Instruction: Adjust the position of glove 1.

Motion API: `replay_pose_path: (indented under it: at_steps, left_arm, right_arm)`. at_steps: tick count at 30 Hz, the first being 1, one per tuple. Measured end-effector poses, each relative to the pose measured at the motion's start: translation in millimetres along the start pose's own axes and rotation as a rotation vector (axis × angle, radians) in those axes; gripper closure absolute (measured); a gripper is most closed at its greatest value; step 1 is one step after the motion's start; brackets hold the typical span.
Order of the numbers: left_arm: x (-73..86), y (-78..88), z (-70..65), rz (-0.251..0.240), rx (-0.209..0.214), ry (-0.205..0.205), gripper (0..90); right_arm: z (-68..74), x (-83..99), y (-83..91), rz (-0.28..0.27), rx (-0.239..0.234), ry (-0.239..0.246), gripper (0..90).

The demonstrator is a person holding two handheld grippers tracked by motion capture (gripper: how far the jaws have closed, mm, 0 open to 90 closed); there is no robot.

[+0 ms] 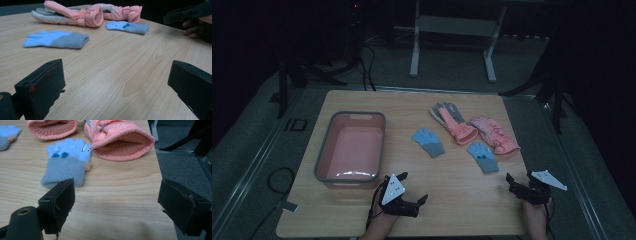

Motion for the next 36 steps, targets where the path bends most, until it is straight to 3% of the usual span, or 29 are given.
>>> replay_pose_path:
  at_steps: [5,6,12,19,23,27,33,36]
  left_arm:
    - [-0.1,-0.4,-0.4,0.002,-0.003,-0.002,1.1]
    - [-0.2,-0.6,-0.8,0.003,-0.004,-0.007,1.1]
    - [-0.2,-0.7,-0.7,0.003,-0.002,-0.006,1.1]
    - [-0.3,-0.7,-1.0,0.005,-0.003,-0.008,1.1]
    - [-0.3,-0.7,-1.0,0.005,-0.003,-0.009,1.1]
    - [-0.3,-0.8,-1.0,0.003,-0.002,-0.007,1.1]
    - [-0.3,-0.8,-0.8,0.003,-0.002,-0.006,1.1]
    - [-0.3,-0.8,-1.1,0.003,-0.002,-0.009,1.1]
  right_arm:
    - [2.2,1.8,0.3,0.031,0.002,-0.019,14.0]
    - [7.0,2.0,-0.8,0.068,0.014,-0.007,14.0]
    - [10.7,-0.9,-0.6,0.089,0.018,0.012,13.9]
    - [13.7,-8.3,2.2,0.117,-0.025,-0.017,13.9]
    - [18.5,-14.3,5.7,0.107,-0.04,-0.008,13.9]
    - [22.7,-33.8,11.9,0.075,-0.055,-0.006,13.9]
    - [36.2,-62.2,15.4,0.036,-0.05,0.059,12.7]
    - [44.4,-74.1,14.7,0.057,-0.074,0.062,14.5]
Point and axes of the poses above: each handheld gripper's, and its own axes: y roughly backward along the jaws, x roughly out of its underside, z roughly to its left, the point moved 3 cm from there along -y, roughly forward along the jaws, and after that the axes turned 9 degrees about -y, right-handed, at the moved point
